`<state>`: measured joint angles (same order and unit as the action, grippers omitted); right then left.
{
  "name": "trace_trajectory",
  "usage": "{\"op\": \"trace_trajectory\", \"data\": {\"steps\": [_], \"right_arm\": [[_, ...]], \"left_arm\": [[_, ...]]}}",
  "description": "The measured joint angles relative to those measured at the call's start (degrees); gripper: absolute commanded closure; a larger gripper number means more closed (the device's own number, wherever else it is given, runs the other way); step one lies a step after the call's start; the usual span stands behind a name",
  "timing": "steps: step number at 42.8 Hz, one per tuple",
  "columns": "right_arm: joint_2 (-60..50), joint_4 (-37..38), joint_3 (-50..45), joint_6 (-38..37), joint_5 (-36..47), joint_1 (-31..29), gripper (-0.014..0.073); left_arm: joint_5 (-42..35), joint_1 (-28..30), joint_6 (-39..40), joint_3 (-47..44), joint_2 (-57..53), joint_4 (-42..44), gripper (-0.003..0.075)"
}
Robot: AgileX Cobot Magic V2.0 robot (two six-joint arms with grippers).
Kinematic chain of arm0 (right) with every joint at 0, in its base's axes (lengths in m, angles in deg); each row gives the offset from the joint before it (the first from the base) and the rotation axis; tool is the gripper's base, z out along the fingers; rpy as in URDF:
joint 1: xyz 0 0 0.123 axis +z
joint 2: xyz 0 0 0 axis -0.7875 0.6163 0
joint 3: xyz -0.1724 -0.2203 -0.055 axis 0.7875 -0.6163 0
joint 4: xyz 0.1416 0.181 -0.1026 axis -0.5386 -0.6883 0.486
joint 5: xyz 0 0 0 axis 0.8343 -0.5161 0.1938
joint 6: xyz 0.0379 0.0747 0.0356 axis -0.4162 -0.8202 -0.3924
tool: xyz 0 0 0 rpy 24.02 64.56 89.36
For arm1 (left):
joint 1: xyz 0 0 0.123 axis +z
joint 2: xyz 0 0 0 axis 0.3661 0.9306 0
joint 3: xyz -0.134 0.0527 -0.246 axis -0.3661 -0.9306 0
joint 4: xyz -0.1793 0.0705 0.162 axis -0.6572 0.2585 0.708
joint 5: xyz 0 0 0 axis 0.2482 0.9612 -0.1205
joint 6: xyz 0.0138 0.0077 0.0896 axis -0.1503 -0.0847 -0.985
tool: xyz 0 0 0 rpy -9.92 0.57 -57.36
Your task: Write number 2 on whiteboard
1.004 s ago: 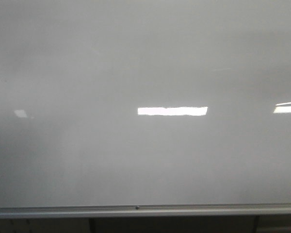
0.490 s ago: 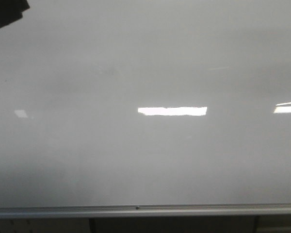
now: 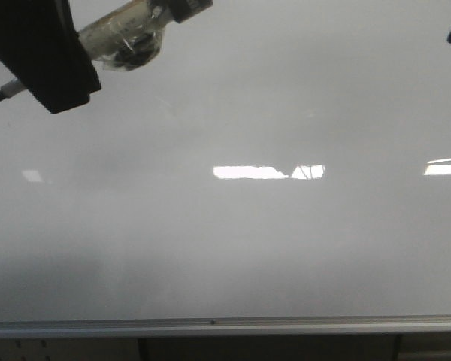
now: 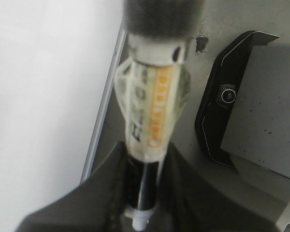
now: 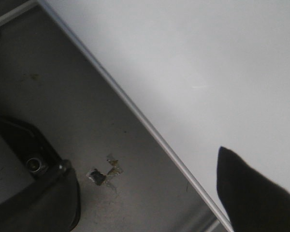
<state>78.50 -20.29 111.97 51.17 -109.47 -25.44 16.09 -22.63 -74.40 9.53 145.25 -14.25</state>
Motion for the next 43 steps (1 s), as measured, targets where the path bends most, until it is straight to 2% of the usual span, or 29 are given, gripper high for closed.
{"op": "trace_trajectory", "data": {"steps": [14,18,38,40,43], "right_arm": [[7.39,-22.43,7.38,25.93,-5.3,1.6,-0.0017],[8.7,-25.93,8.77,29.65,-5.51,1.72,-0.0017],[16.98,-26.02,14.36,31.19,-3.14,9.23,-0.0012],[17.42,-26.02,14.77,31.19,-3.01,9.37,0.0019],[17.64,-26.02,14.85,31.19,-2.94,9.5,0.0131]], "left_arm": [[-1.33,0.0,-6.23,0.0,0.0,-4.77,0.0699],[-1.49,0.0,-7.68,0.04,0.0,-5.53,0.0699],[-2.83,0.0,-8.33,0.04,0.0,-6.31,0.0699],[-2.83,0.0,-8.33,0.04,0.0,-6.31,0.0699],[-2.83,0.0,-8.33,0.04,0.0,-6.39,0.0699]]}}
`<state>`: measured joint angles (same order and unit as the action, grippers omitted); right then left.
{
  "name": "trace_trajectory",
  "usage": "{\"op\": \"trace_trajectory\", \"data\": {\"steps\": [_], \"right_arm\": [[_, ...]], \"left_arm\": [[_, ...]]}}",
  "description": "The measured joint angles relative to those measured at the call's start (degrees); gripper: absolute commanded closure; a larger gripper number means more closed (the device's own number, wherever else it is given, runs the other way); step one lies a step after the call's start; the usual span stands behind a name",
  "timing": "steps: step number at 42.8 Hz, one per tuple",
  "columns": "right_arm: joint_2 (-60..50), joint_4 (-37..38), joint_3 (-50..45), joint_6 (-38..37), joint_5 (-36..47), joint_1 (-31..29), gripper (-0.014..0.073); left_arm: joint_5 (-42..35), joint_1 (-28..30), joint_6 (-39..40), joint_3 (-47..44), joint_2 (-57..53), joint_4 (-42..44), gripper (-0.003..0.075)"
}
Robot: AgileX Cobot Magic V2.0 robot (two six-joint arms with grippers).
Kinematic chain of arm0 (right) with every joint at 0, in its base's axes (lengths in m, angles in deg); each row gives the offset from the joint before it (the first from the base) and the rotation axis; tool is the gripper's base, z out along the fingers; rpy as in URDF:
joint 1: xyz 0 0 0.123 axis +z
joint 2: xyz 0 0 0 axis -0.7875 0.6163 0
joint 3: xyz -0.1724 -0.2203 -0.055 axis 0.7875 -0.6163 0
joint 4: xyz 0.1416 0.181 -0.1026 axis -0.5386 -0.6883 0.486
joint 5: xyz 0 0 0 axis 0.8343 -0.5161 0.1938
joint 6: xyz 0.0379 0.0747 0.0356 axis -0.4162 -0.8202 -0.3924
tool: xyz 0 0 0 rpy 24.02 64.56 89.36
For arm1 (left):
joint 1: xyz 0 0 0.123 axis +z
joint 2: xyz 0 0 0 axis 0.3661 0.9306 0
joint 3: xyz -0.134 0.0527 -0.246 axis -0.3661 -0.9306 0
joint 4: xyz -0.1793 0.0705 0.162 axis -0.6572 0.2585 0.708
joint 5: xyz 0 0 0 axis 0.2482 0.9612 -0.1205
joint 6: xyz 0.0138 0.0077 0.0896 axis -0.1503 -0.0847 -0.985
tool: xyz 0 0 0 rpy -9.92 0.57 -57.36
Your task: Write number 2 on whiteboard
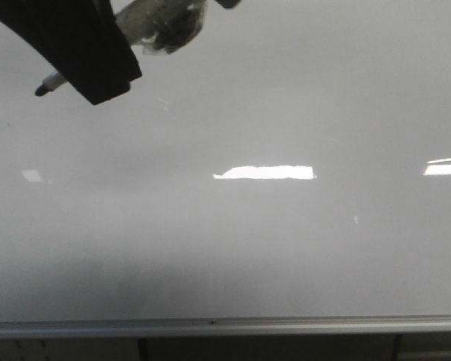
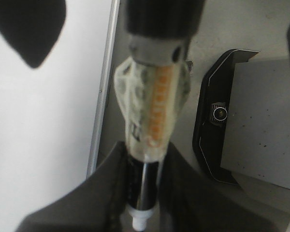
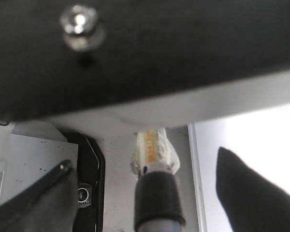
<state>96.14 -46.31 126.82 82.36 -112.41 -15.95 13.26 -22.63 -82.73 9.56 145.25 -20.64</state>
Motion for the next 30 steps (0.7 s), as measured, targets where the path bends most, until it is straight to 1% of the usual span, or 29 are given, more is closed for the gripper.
{"op": "trace_trajectory", "data": {"steps": [3,9,15,18,22,23,24,26,27,28,30], "right_arm": [[0.0,0.0,0.0,0.0,0.0,0.0,0.0243],[0.0,0.0,0.0,0.04,-0.11,0.0,0.0407],[0.0,0.46,0.05,0.04,-0.01,0.0,0.0502],[0.0,0.46,0.05,0.04,-0.01,0.0,0.0526],[0.0,0.57,0.05,0.04,-0.01,0.0,0.0536],[0.0,0.57,0.05,0.04,-0.01,0.0,0.054],[0.0,0.57,0.05,0.04,-0.01,0.0,0.054],[0.0,0.7,0.05,0.04,-0.01,0.0,0.054],[0.0,0.7,0.05,0.04,-0.01,0.0,0.054],[0.0,0.85,0.05,0.04,-0.01,0.0,0.054],[0.0,1.24,0.05,-0.07,-0.23,0.0,0.054]], "left_arm": [[0.0,0.0,0.0,0.0,0.0,0.0,0.0699],[0.0,0.0,0.0,0.0,0.0,0.0,0.0699],[0.22,-0.13,-0.34,0.0,0.0,-0.2,0.0696],[0.22,-0.13,-0.34,0.0,0.0,-0.2,0.0669],[0.22,-0.13,-0.34,0.0,0.0,-0.2,0.0556],[0.22,-0.13,-0.34,0.0,0.0,-0.2,0.0505],[0.22,-0.13,-0.34,0.0,0.0,-0.2,0.0478],[0.22,-0.13,-0.34,0.0,0.0,-0.2,0.0372],[0.22,-0.13,-0.34,0.0,0.0,-0.2,0.0349],[0.08,-0.13,-0.34,0.1,0.0,-0.2,0.0309],[-0.24,-0.13,-0.34,0.09,0.0,-0.2,0.0267]]}}
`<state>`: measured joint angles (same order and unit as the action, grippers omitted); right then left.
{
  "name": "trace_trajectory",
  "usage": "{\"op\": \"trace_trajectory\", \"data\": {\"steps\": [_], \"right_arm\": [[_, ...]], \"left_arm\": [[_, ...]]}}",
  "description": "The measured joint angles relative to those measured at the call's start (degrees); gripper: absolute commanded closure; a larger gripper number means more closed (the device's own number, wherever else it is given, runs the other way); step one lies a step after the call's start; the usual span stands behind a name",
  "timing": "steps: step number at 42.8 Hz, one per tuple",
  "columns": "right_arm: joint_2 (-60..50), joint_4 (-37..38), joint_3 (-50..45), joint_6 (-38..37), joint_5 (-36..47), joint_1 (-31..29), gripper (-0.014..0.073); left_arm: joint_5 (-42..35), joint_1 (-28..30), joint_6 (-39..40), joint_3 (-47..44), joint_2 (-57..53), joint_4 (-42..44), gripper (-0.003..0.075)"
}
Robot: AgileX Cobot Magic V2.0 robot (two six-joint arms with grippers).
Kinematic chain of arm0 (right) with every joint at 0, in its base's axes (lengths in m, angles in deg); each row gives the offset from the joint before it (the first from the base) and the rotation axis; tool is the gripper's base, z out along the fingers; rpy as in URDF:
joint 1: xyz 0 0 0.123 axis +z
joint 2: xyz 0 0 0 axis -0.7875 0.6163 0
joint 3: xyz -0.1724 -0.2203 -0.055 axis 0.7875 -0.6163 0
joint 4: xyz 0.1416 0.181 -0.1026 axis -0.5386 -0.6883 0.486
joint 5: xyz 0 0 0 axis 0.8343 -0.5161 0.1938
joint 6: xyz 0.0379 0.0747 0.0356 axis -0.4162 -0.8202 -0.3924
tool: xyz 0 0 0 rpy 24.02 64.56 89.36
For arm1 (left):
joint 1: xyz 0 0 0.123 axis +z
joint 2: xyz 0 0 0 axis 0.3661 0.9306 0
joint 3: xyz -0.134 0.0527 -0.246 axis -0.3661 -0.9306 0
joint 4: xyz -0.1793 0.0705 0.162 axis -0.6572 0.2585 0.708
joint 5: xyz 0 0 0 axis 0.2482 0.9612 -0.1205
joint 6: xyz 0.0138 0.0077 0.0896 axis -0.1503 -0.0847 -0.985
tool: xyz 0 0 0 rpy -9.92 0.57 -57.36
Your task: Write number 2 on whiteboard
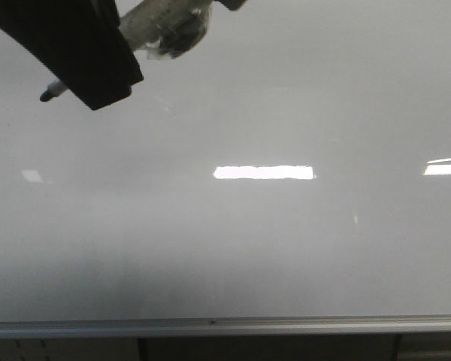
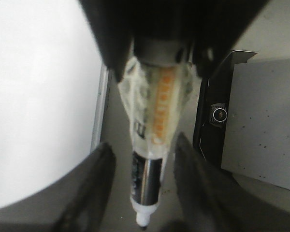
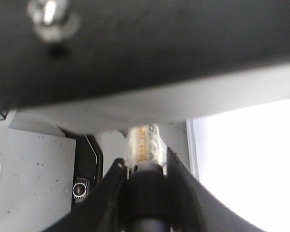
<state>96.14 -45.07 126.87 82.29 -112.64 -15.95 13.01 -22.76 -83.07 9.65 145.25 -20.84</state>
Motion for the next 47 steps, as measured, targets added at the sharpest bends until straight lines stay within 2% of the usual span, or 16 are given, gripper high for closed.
{"op": "trace_trajectory", "data": {"steps": [7,14,20,26,37,47], "right_arm": [[-0.12,2.77,0.0,-2.05,-0.12,0.0,0.054],[-1.81,9.69,0.0,-9.82,-0.79,-0.92,0.054],[-4.39,15.45,0.0,-19.39,-2.89,-4.46,0.054],[-8.54,16.36,-1.2,-28.06,-2.31,-10.63,0.054],[-20.66,16.84,-11.13,-33.52,6.11,-22.47,0.054],[-32.05,11.94,-25.28,-34.15,16.86,-26.33,0.054]], "left_arm": [[-0.53,0.25,1.15,0.0,-1.13,0.6,0.026],[-1.06,3.22,4.82,0.0,-4.69,0.63,0.026],[-1.42,7.78,10.74,0.0,-8.5,0.75,0.026],[-2.14,12.58,16.52,0.0,-11.9,0.75,0.026],[-6.14,19.25,22.06,-5.15,-18.42,0.85,0.026],[-9.87,20.98,24.09,-12.44,-24.14,0.85,0.026]]}}
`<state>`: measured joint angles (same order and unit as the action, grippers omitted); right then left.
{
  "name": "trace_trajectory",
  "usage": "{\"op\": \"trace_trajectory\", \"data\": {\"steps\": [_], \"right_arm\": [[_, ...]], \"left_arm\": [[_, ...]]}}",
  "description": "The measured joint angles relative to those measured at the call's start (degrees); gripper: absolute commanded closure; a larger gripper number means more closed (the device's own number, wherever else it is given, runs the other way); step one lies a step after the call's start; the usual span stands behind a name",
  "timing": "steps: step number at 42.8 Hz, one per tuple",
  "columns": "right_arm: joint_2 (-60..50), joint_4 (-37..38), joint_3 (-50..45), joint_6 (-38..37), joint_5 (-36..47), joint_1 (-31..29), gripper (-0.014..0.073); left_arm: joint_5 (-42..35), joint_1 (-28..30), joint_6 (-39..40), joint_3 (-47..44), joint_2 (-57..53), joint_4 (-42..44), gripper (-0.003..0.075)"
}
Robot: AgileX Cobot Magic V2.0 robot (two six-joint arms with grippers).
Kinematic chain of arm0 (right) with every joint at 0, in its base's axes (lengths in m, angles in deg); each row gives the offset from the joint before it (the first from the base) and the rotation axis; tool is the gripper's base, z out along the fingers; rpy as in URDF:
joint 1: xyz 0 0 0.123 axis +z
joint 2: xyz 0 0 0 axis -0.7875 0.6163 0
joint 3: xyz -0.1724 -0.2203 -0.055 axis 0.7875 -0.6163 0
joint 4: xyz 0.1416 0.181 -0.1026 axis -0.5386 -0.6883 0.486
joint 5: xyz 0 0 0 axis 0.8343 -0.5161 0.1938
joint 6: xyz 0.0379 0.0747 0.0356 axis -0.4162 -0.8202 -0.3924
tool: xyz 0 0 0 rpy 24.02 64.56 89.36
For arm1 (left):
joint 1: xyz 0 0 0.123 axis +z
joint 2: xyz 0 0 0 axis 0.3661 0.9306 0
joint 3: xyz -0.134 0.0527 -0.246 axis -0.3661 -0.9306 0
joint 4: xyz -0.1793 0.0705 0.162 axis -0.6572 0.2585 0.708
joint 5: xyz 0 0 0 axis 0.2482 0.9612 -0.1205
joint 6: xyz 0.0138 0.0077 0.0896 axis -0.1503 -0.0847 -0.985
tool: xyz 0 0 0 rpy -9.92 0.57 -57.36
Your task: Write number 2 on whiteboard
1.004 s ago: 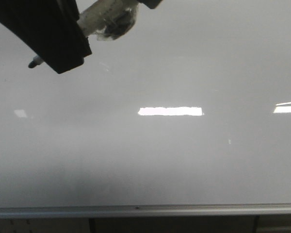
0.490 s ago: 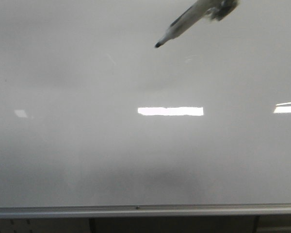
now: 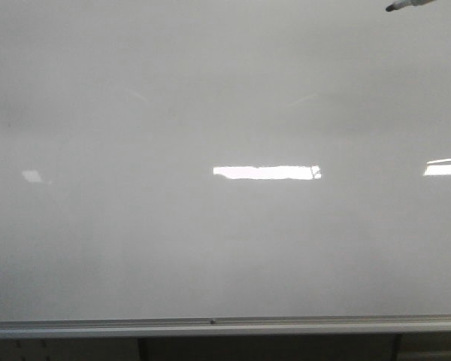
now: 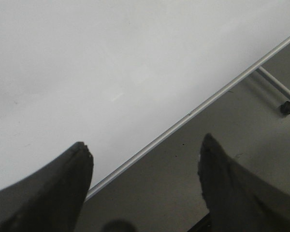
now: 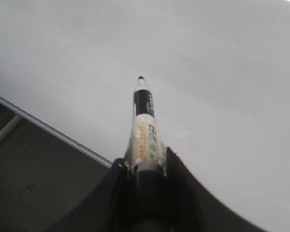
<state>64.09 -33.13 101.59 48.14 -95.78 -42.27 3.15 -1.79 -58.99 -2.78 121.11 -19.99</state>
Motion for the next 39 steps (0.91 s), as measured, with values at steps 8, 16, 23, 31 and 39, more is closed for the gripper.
{"op": "trace_trajectory", "data": {"steps": [8,16,23,31,39], "right_arm": [[-4.82,-3.99,-9.44,-0.64,6.86,-0.24,0.054],[-4.91,-4.32,-11.61,-0.67,9.59,-0.24,0.054],[-4.91,-4.56,-11.61,0.15,13.87,-0.24,0.054],[-1.91,-4.69,-11.01,2.55,16.17,-0.24,0.054],[4.9,-4.71,-8.9,2.76,18.47,-0.24,0.054]], "left_arm": [[-1.31,0.0,0.13,-2.86,-1.25,-0.23,0.026],[-1.66,0.0,0.27,-2.92,-1.25,-0.43,0.026],[-1.76,0.0,0.27,-2.92,-1.25,-0.35,0.026],[-1.76,0.0,0.27,-2.92,-1.25,-0.45,0.026],[-1.77,0.0,0.27,-2.92,-1.25,-0.45,0.026]]}}
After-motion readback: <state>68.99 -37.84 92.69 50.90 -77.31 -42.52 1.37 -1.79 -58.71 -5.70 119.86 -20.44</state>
